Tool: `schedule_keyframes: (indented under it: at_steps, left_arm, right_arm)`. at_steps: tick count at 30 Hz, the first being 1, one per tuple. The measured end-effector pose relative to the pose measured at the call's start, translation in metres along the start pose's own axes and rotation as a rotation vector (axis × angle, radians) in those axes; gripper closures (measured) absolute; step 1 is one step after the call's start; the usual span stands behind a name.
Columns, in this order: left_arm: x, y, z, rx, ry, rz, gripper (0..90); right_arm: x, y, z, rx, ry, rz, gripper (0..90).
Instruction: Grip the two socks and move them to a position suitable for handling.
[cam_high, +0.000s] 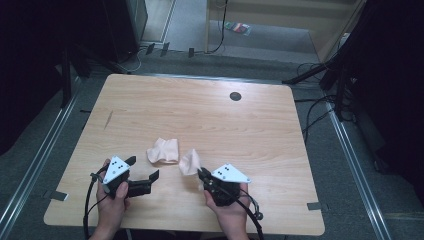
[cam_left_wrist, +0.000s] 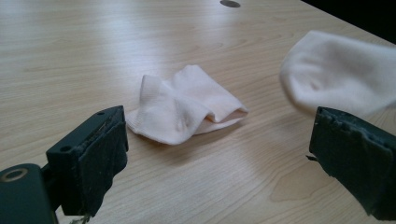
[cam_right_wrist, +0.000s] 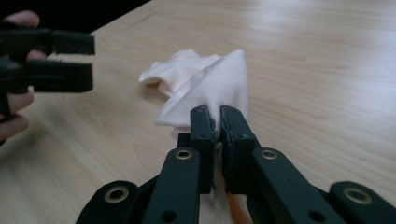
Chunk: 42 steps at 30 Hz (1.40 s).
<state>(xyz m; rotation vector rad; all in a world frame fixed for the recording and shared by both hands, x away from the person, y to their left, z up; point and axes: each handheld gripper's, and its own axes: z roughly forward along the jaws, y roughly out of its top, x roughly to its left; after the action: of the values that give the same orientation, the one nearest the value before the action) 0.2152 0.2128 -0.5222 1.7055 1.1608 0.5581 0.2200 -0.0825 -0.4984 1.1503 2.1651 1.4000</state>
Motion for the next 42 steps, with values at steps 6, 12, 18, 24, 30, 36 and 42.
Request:
schedule_keyframes:
  at_steps: [6,12,18,24,30,36,42]
  left_arm:
    - [-0.002,-0.002,0.004,0.023,-0.004,0.003,4.8]
    - [-0.005,-0.006,0.014,0.085,0.008,-0.005,4.9]
    - [-0.012,-0.011,0.026,0.162,0.031,0.017,6.3]
    - [-0.011,-0.011,0.03,0.168,0.046,0.01,16.1]
    - [0.0,-0.009,0.024,0.132,0.071,-0.01,17.1]
    - [0.003,-0.01,0.024,0.127,0.055,-0.03,18.6]
    - [-0.006,-0.01,0.026,0.124,0.029,0.004,23.9]
  right_arm:
    - [0.014,-0.016,0.02,0.085,0.049,-0.054,84.3]
    - [0.004,-0.013,0.022,0.09,0.109,-0.027,50.6]
    - [-0.025,-0.009,-0.006,0.056,0.071,0.124,49.5]
    - [-0.017,-0.039,-0.006,0.139,0.087,0.169,49.9]
    - [0.004,-0.045,0.016,0.201,0.075,0.048,54.0]
    - [-0.003,-0.043,0.012,0.216,0.011,-0.006,82.5]
    - [-0.026,-0.036,0.0,0.176,-0.019,0.008,65.4]
